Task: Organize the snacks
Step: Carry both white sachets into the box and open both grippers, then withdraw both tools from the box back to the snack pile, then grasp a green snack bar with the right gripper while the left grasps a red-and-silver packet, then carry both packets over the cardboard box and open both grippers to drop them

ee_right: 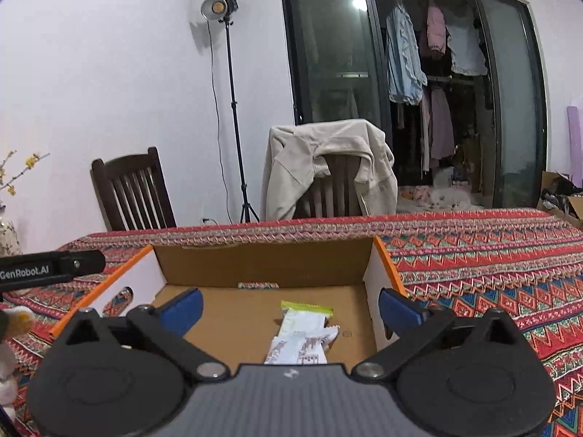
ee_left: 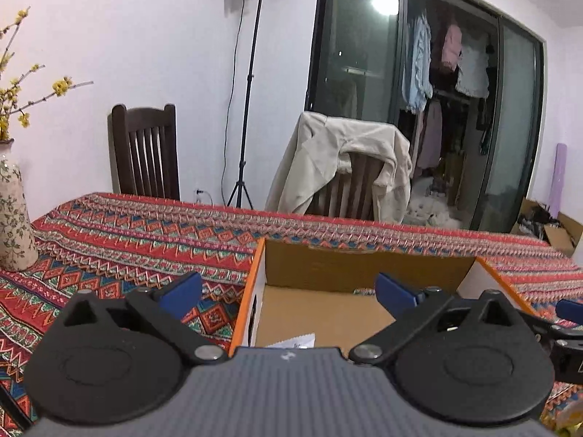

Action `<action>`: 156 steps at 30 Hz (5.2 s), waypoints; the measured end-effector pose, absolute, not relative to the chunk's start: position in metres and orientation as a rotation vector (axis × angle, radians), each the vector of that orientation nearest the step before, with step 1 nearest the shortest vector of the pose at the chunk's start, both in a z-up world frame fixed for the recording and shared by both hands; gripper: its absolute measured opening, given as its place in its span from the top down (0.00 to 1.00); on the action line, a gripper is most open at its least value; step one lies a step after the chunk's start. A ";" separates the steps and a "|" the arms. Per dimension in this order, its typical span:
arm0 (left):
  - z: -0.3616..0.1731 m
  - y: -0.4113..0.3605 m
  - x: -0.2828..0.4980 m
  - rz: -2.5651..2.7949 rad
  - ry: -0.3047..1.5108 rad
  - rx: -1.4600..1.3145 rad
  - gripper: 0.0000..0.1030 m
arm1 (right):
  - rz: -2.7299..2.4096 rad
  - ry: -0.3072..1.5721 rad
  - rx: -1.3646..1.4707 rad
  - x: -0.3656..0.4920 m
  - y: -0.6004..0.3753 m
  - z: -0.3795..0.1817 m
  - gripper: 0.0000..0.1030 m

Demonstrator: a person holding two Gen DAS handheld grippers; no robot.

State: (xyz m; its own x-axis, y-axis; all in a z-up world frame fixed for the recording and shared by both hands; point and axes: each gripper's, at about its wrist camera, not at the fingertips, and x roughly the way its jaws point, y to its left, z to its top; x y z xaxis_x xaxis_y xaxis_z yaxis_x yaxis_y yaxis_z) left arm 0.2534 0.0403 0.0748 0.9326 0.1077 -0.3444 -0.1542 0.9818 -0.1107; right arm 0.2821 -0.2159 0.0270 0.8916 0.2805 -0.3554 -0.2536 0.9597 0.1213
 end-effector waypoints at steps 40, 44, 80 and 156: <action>0.073 0.026 0.145 0.125 0.388 -0.118 0.00 | 0.318 0.407 0.007 0.162 -0.231 0.029 0.00; 0.062 0.031 0.129 0.125 0.397 -0.149 0.00 | 0.313 0.424 0.018 0.149 -0.236 0.019 0.00; 0.019 0.039 0.085 0.108 0.477 -0.130 0.00 | 0.273 0.539 0.072 0.112 -0.260 -0.026 0.64; 0.049 -0.014 0.085 0.020 0.474 -0.182 0.46 | 0.396 0.373 0.087 0.092 -0.259 0.001 0.67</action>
State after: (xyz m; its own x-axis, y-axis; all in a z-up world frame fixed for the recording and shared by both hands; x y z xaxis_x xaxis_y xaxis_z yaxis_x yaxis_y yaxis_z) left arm 0.0847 -0.0141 0.0492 0.8899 -0.0227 -0.4556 -0.0616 0.9836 -0.1693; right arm 0.0922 -0.2592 0.0011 0.8559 0.3921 -0.3372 -0.3604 0.9199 0.1549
